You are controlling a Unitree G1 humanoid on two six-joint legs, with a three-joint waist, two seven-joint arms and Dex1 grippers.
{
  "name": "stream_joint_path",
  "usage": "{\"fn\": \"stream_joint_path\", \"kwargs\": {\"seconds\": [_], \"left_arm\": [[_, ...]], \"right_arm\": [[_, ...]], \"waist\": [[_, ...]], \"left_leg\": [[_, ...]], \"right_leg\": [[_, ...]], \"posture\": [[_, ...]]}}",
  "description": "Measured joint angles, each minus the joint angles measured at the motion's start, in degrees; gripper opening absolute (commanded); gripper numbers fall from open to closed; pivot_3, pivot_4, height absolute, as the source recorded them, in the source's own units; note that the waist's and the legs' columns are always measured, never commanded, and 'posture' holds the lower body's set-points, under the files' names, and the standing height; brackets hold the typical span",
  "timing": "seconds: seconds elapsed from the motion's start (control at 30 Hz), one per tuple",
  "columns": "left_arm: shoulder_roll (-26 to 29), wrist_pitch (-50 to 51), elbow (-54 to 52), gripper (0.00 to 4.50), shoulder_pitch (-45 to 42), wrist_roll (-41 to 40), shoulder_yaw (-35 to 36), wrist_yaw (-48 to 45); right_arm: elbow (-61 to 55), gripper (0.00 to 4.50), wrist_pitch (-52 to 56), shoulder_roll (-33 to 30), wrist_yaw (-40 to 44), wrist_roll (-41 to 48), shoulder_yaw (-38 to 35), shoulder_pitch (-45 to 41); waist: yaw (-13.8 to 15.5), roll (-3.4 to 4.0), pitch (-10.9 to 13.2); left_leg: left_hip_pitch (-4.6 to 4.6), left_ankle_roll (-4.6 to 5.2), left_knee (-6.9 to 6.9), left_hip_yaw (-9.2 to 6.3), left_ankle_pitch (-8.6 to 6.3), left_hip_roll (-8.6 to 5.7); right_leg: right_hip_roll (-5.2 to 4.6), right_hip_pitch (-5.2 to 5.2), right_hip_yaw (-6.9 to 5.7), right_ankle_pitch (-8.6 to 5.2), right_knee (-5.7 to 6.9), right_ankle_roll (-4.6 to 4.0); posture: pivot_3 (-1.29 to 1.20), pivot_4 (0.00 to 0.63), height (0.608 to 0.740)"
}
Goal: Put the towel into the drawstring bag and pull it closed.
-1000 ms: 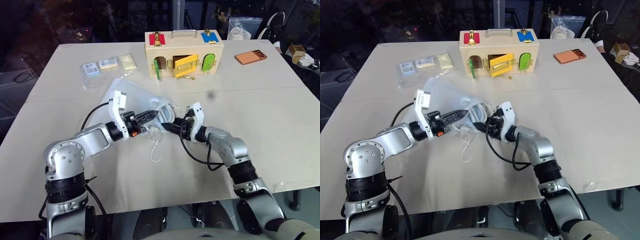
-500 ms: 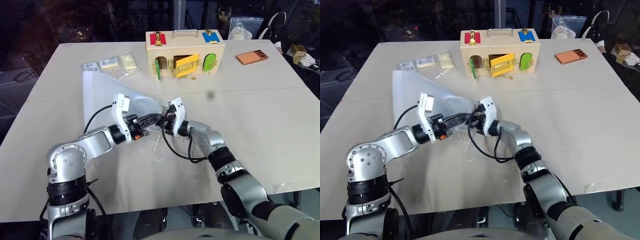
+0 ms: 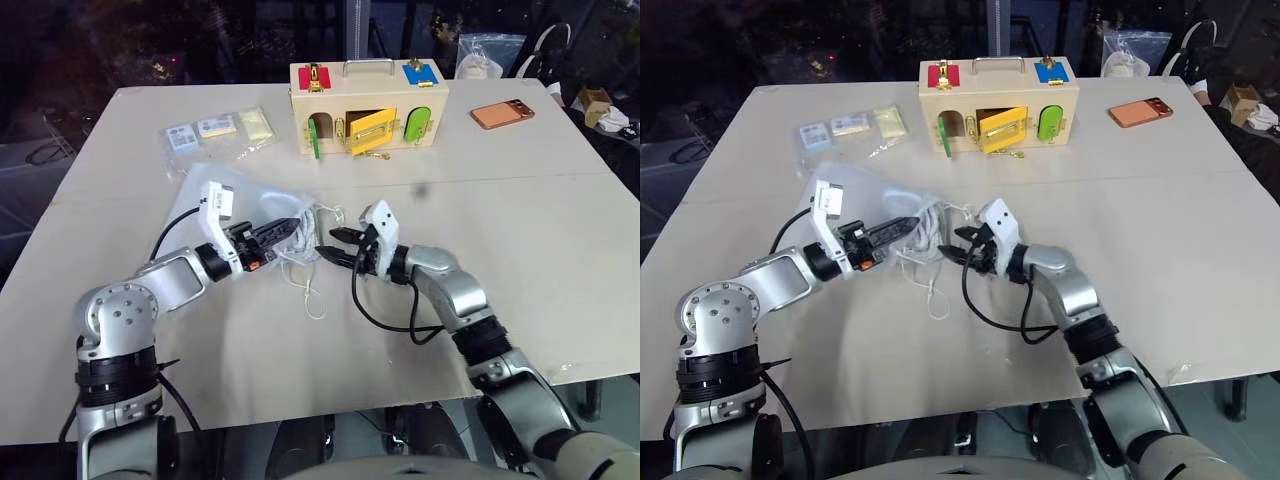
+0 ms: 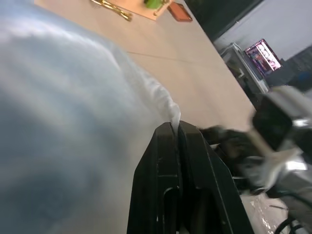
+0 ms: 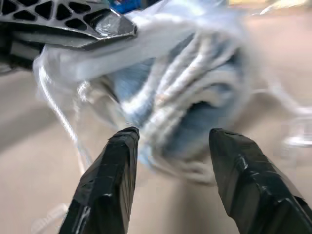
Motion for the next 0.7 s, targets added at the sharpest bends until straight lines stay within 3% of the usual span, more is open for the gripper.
{"fn": "stream_joint_path", "kwargs": {"seconds": [0.2,0.5,0.7], "left_arm": [[1.58,-1.45,2.17,0.0,-1.41,2.29,-0.72,-5.62],[2.22,-2.21,1.89,0.0,-1.48,4.61,-1.38,-8.29],[2.22,-2.69,0.7,0.0,-1.49,4.6,-1.1,-8.18]], "right_arm": [[5.58,2.56,0.18,2.43,-9.28,-4.5,-1.37,-4.84],[31.83,2.56,-7.61,8.92,-19.81,-10.0,-2.46,-16.81],[36.39,0.03,-13.04,8.69,-26.2,-13.99,-2.52,-18.55]], "waist": [[-0.05,-0.02,0.0],[-0.05,-0.02,0.01],[-0.08,-0.02,0.01]], "left_leg": [[0.03,-0.14,-0.17,0.01,0.1,0.01],[-0.04,-0.14,-0.28,0.05,0.1,-0.01],[-0.04,-0.15,-0.32,0.02,0.11,-0.02]], "right_leg": [[0.04,-0.07,0.0,0.01,0.01,0.0],[0.0,-0.09,0.04,0.01,-0.06,0.01],[-0.04,-0.08,0.04,0.01,-0.05,0.01]], "posture": [[0.0,0.15,0.74],[0.0,0.15,0.74],[0.0,0.15,0.74]]}}
